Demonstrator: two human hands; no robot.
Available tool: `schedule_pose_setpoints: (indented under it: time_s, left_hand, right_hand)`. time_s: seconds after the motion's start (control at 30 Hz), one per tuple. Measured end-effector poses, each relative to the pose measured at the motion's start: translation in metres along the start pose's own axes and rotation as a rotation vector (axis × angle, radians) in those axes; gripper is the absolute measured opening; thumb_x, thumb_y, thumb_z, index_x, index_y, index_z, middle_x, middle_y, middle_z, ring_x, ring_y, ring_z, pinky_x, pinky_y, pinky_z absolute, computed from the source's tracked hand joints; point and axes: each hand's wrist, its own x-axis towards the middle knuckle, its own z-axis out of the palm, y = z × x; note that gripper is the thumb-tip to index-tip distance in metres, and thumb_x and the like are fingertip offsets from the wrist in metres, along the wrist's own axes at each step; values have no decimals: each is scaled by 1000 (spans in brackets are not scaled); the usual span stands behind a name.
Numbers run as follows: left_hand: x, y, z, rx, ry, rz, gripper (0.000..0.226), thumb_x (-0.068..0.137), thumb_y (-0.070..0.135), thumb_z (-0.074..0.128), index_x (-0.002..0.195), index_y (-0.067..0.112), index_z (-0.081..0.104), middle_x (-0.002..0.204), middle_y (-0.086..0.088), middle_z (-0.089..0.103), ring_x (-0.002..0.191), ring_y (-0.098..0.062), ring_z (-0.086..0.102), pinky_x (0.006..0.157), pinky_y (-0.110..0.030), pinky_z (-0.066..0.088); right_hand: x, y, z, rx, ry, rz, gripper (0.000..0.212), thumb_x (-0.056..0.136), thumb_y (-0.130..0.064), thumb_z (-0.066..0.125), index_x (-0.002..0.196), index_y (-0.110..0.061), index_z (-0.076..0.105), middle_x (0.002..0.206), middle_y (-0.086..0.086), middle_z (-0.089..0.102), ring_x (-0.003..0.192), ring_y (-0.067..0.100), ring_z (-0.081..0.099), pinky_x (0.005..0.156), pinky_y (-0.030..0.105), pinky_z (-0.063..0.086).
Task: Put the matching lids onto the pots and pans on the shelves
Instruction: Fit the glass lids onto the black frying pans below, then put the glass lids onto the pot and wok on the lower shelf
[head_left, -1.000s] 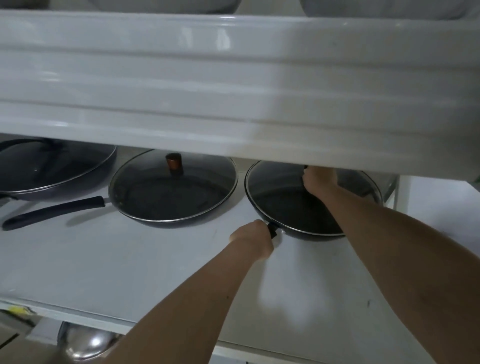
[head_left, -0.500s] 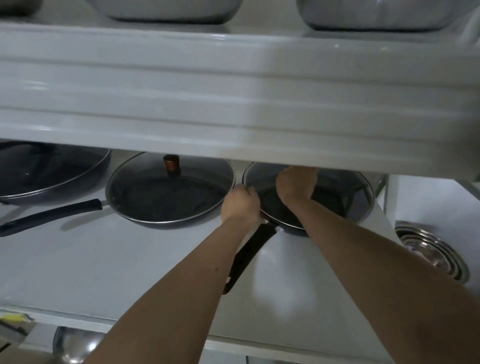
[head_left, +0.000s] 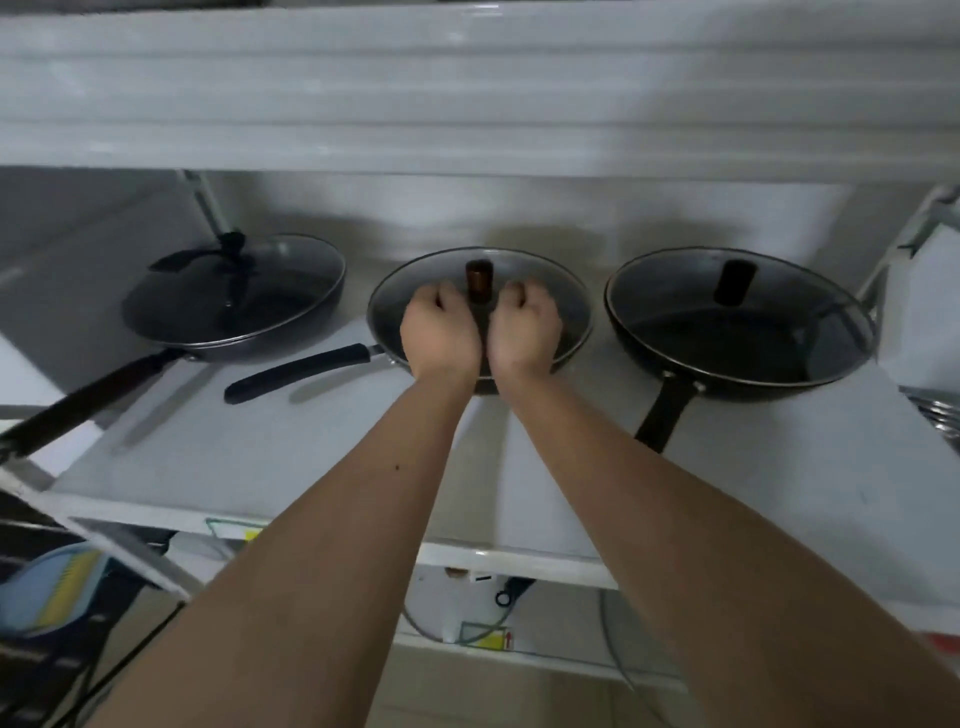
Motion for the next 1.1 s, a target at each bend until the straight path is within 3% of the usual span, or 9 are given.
schedule_pose_setpoints:
  time_s: [0.13,0.23,0.43,0.57,0.67,0.83,0.9,1.0,1.1]
  left_hand:
    - [8,-28,-57,-76,-8,17,34,98,16,38,66,11,49,59,2,46,55,-14,42,50,-25,32]
    - [16,-51,-90,-133,9,10,30,96,15,41,68,10,52,64,-2,52,64,-20,49,63,-29,40]
    - [17,-109,-147,-158,69,-57,37,96,19,40,60,22,49,67,-5,58,69,-23,55,69,-34,47]
    - [11,-151,-172,-135,159,-83,32,96,18,41,67,16,53,62,-2,55,64,-19,53,64,-32,45]
    - [-2,-190,-183,-92,223,-78,31,96,19,41,69,11,53,60,-2,52,61,-18,49,60,-33,42]
    - [-22,-261,-192,-40,345,-101,40,95,10,42,55,14,40,52,1,40,50,-12,35,46,-17,29]
    - [-25,-287,-190,-6,352,-141,39,94,8,42,55,13,41,52,2,41,50,-11,35,42,-14,30]
    - [-21,-321,-178,35,352,-216,45,94,6,40,51,15,32,50,1,34,47,-11,28,38,-15,28]
    - [-6,-354,-160,35,309,-239,45,93,7,41,50,17,32,51,1,34,49,-12,30,45,-21,27]
  right_hand:
    - [-49,2,51,129,-18,59,22,95,-10,42,85,-11,61,73,2,58,81,28,60,79,39,50]
    - [-81,5,83,165,-21,68,23,93,-7,43,90,-3,65,69,-6,52,82,25,58,82,42,50]
    - [-138,26,133,259,-126,109,32,89,-6,44,65,-25,55,72,6,59,76,27,57,78,46,52]
    - [-173,53,155,281,-251,146,23,91,-4,43,77,-13,60,70,1,57,76,23,57,73,35,50]
    - [-199,84,168,287,-353,136,22,91,-5,44,77,-13,60,75,2,61,76,21,59,76,36,51]
    - [-234,147,182,298,-472,81,22,87,3,48,73,-9,61,66,-11,56,60,-8,54,61,8,41]
    - [-241,173,189,248,-501,75,24,87,2,49,70,-11,61,64,-13,54,58,-12,53,56,5,38]
    - [-240,207,201,183,-534,144,31,89,-3,48,63,-18,54,61,-9,55,58,1,51,59,19,40]
    - [-229,240,217,144,-508,186,22,90,-5,47,74,-9,62,66,1,59,68,20,52,67,30,43]
